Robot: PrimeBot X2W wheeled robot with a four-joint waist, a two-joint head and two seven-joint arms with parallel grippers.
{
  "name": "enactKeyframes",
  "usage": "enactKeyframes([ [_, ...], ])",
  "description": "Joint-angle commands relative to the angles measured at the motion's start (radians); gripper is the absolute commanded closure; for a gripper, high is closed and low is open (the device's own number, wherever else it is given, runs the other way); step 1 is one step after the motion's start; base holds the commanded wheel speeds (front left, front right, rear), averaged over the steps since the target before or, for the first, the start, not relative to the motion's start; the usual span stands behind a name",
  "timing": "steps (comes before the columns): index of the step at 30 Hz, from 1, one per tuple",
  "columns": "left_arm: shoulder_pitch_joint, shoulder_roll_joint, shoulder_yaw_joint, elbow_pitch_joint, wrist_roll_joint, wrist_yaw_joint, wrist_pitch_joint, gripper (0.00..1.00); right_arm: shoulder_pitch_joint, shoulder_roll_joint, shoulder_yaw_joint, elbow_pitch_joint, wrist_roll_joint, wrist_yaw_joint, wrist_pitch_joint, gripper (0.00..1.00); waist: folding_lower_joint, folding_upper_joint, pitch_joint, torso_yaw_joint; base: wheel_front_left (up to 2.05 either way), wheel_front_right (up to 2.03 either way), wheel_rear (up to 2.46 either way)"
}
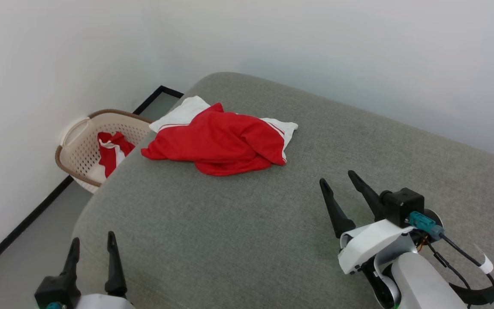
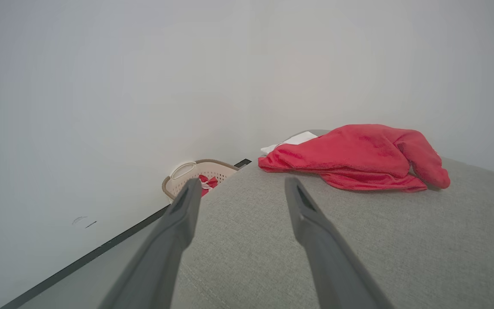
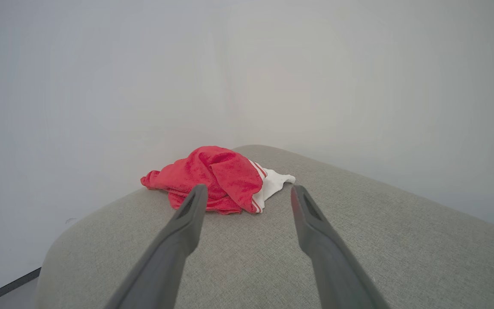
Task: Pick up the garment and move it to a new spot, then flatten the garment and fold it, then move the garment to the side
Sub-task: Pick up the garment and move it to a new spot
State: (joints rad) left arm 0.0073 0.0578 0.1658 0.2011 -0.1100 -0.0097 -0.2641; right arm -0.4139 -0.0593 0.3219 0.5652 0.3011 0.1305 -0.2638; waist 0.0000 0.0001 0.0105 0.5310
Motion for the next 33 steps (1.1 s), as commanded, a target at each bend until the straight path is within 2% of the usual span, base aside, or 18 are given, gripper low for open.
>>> enactKeyframes([
  [1,0.01,-0.003,0.002,-0.006,-0.006,0.001,-0.001,0.0,-0.009,-0.001,0.006,0.004,0.008,0.0,-0.001,0.0,0.0,-0.0001,0.003,0.002,0.0,0.0,0.0],
  [7,-0.023,-0.004,-0.022,0.018,0.003,-0.031,-0.001,0.0,0.007,-0.013,-0.006,-0.003,0.013,0.0,-0.001,0.0,0.0,-0.0001,0.008,-0.005,0.0,0.0,0.0],
  [11,-0.114,0.035,-0.092,0.092,0.045,-0.079,-0.001,0.0,0.037,-0.023,-0.042,-0.024,-0.005,0.0,-0.001,0.0,0.0,-0.0001,0.017,-0.018,0.0,0.0,0.0],
  [16,-0.319,0.123,-0.161,0.264,0.036,-0.114,0.002,0.0,0.015,-0.024,-0.035,-0.047,-0.032,0.0,-0.001,0.0,0.0,-0.0001,0.09,-0.134,0.0,0.0,0.0],
  [18,-0.423,0.143,-0.183,0.347,-0.01,-0.121,0.012,0.0,0.004,-0.025,-0.038,-0.055,-0.041,0.0,-0.001,0.0,0.0,-0.0001,0.124,-0.182,0.0,0.0,0.0],
  [20,-0.518,0.192,-0.244,0.424,-0.035,-0.121,0.036,0.0,-0.009,-0.025,-0.036,-0.061,-0.048,0.0,-0.001,0.0,0.0,-0.0001,0.157,-0.233,0.0,0.0,0.0],
  [21,-0.563,0.209,-0.272,0.457,-0.073,-0.119,0.049,0.0,-0.016,-0.025,-0.036,-0.065,-0.053,0.0,-0.001,0.0,0.0,-0.0001,0.174,-0.258,0.0,0.0,0.0],
  [22,-0.645,0.247,-0.335,0.527,-0.172,-0.12,0.106,0.0,-0.029,-0.024,-0.036,-0.07,-0.054,0.0,-0.001,0.0,0.0,-0.0001,0.206,-0.307,0.0,0.0,0.0],
  [23,-0.645,0.247,-0.335,0.527,-0.172,-0.12,0.106,0.0,-0.029,-0.024,-0.036,-0.07,-0.054,0.0,-0.001,0.0,0.0,-0.0001,0.206,-0.307,0.0,0.0,0.0],
  [25,-0.716,0.302,-0.381,0.573,-0.279,-0.12,0.152,0.0,-0.036,-0.022,-0.039,-0.077,-0.059,0.0,-0.001,0.0,0.0,-0.0001,0.233,-0.351,0.0,0.0,0.0],
  [33,-0.842,0.495,-0.517,0.704,-0.637,-0.12,0.451,0.0,-0.053,-0.005,-0.04,-0.104,-0.063,0.0,-0.001,0.0,0.0,-0.0001,0.294,-0.499,0.0,0.0,0.0],
])
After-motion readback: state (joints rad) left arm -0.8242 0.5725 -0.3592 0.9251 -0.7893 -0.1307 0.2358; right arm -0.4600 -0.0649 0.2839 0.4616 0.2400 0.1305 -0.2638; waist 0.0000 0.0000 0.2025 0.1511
